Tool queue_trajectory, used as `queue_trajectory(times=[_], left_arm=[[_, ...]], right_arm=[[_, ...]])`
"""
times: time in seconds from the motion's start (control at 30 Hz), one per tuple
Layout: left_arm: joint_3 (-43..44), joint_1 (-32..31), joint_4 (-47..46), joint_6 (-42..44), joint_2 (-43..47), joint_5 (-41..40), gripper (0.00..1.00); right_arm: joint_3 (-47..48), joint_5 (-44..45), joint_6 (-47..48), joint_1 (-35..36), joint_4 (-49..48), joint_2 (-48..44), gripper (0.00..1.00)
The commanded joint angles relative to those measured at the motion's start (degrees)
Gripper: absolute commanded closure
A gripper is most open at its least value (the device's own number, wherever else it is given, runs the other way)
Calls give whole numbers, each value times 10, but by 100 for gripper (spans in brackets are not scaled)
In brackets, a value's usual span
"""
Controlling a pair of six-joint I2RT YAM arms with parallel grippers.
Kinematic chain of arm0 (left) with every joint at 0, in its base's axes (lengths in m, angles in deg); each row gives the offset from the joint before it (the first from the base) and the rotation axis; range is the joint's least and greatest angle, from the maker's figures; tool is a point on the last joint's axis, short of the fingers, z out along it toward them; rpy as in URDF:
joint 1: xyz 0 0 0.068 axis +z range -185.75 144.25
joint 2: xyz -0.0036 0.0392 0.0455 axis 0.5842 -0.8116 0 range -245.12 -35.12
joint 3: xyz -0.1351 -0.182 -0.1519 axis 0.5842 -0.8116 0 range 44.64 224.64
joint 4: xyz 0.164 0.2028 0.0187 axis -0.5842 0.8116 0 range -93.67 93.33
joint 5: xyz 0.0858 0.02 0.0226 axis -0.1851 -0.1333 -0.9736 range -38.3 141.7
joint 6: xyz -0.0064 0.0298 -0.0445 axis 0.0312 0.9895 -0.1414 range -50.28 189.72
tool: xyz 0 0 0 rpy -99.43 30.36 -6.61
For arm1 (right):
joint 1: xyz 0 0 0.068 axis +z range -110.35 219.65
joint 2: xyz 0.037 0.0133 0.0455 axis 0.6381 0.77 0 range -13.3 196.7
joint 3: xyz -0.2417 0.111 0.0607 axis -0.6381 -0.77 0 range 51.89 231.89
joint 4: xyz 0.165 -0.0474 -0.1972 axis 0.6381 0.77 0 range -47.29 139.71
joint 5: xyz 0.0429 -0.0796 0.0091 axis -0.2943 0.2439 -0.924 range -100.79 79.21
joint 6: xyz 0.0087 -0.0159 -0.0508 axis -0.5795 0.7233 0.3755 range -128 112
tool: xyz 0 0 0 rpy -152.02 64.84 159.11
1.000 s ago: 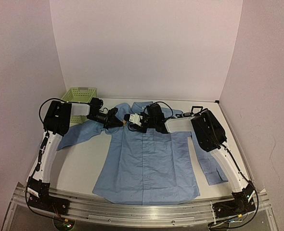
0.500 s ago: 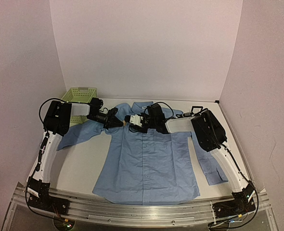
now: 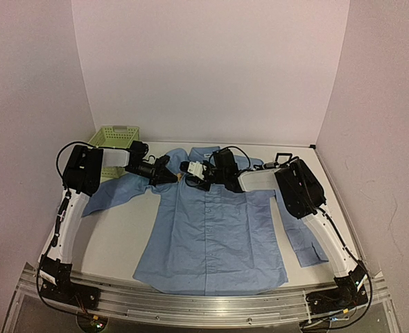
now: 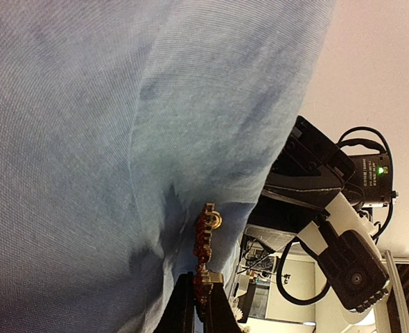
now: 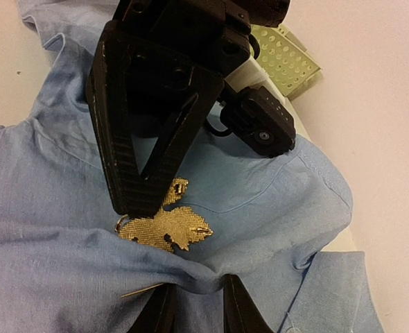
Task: Pin the brooch onto the clothing
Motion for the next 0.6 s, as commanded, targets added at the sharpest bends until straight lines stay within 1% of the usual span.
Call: queue_trajectory(times=[0.0,0.17,0.27,0.4,0.57], left_arm=[[-35,-9,72,-12,-61,-59,100],[-33,-9,72,-12,-60,-59,100],[-32,-10,72,-12,-61,-59,100],[-32,-10,73,-10,-61,-60,100],[-31,-10,74,-9,-59,-60,100]], right_arm=[[21,-52,-19,7,-28,13,77],[13,-95,-41,7,-28,-3,76],[26,-91,-57,6,-28,7,77],[42,-99,-70,7,-27,20,81],[44,-105,-77,7,-23,26,82]])
